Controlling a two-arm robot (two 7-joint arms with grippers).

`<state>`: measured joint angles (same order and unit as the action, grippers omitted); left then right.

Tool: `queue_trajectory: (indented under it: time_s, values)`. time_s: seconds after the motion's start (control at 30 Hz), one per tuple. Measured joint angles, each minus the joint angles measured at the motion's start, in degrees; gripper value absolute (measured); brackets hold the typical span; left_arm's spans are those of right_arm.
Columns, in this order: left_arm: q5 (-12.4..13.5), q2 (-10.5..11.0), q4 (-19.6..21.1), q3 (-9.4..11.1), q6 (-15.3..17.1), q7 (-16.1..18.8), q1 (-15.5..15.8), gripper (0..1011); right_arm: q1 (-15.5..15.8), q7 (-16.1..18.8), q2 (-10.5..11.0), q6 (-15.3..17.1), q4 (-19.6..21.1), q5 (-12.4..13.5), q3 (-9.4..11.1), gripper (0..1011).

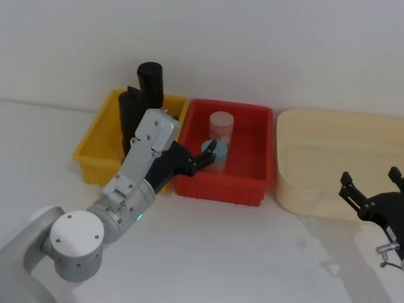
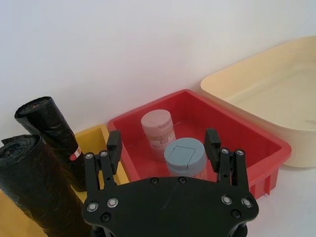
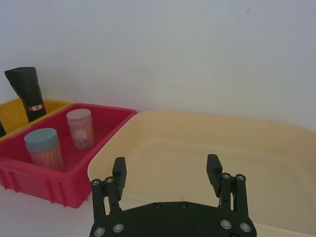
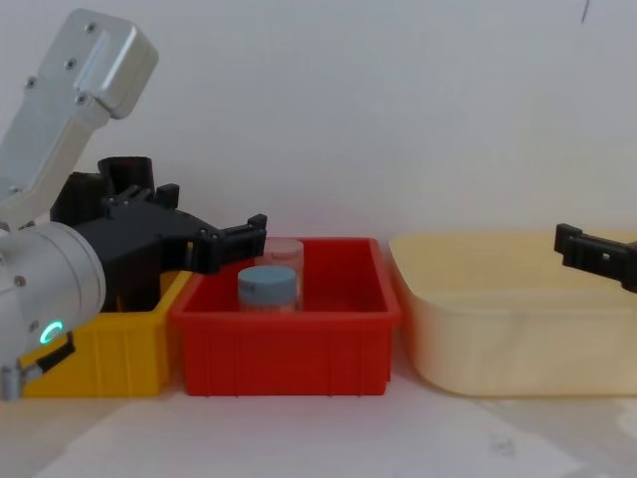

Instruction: Pick up the garbage bag with the one hand and transfer it to the other hand.

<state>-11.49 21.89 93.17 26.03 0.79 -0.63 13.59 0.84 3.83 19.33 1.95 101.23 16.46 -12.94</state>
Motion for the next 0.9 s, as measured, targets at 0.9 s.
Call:
queue_trajectory:
  time_s: [0.9]
  values:
    - [0.00,0.00,0.00,0.00,0.00,0.00,0.00,1001,0.00,0.00,0.00,0.00,0.00,0.00,0.00,1002]
